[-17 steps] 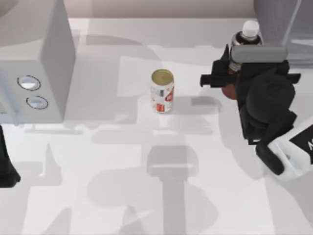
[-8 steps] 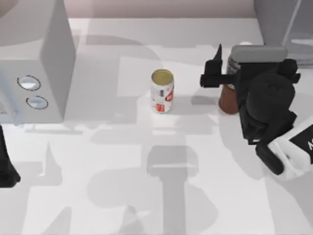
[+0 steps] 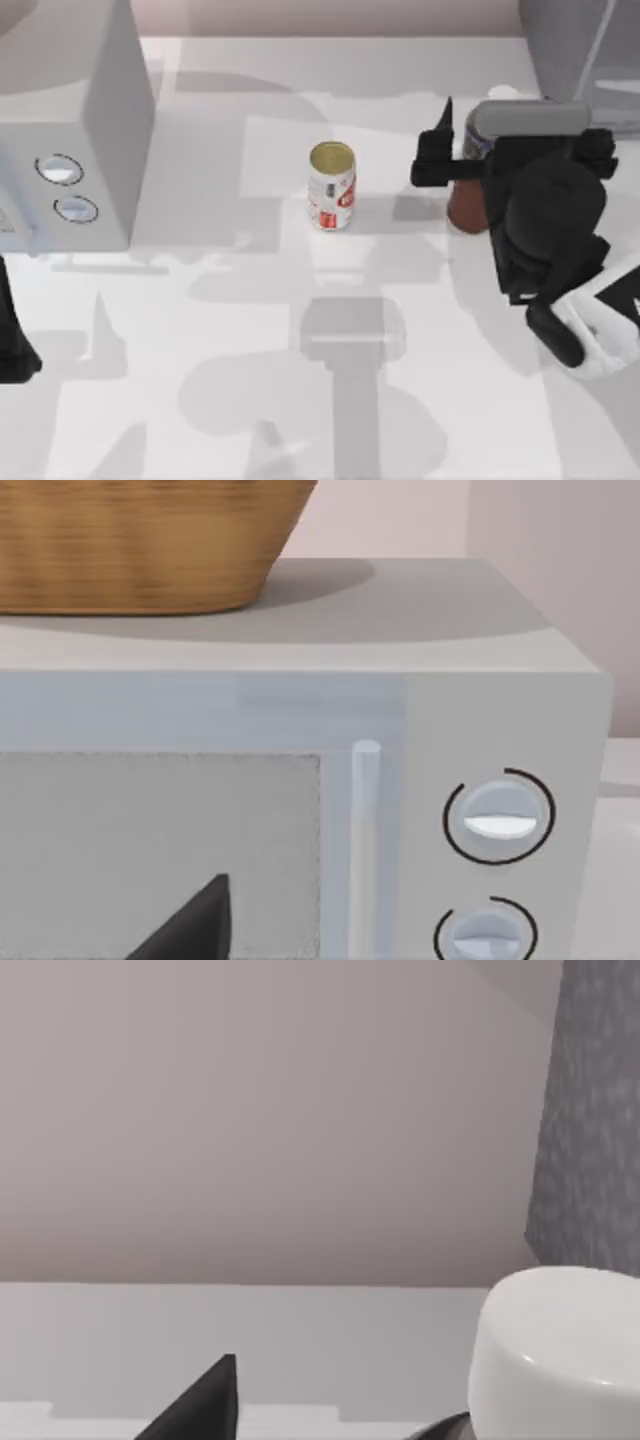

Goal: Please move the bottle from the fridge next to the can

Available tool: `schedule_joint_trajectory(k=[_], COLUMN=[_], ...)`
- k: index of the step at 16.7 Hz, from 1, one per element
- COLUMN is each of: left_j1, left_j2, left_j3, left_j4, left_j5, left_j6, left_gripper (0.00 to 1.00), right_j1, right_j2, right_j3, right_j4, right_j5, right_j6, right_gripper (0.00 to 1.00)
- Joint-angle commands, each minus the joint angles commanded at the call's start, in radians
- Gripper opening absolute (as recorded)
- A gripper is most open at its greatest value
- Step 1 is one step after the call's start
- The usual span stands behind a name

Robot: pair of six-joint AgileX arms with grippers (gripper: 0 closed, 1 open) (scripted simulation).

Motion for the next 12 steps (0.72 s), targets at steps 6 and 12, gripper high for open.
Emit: schedule_joint_trajectory(k=[6, 12], left_j1=[0.000, 0.000], left_j2=[0.000, 0.000], left_j3=[0.000, 0.000], left_j4=[0.000, 0.000], left_j5=[0.000, 0.000], left_j6=[0.000, 0.000], left_gripper=[1.00, 1.00], right_j1=[0.035, 0.020], right_j2=[-0.040, -0.097], right_j3=[-0.076, -0.085], right_j4=[0.037, 0.001], right_j5=[0.032, 0.012], right_j6=[0.001, 0.001], right_gripper=[1.00, 1.00])
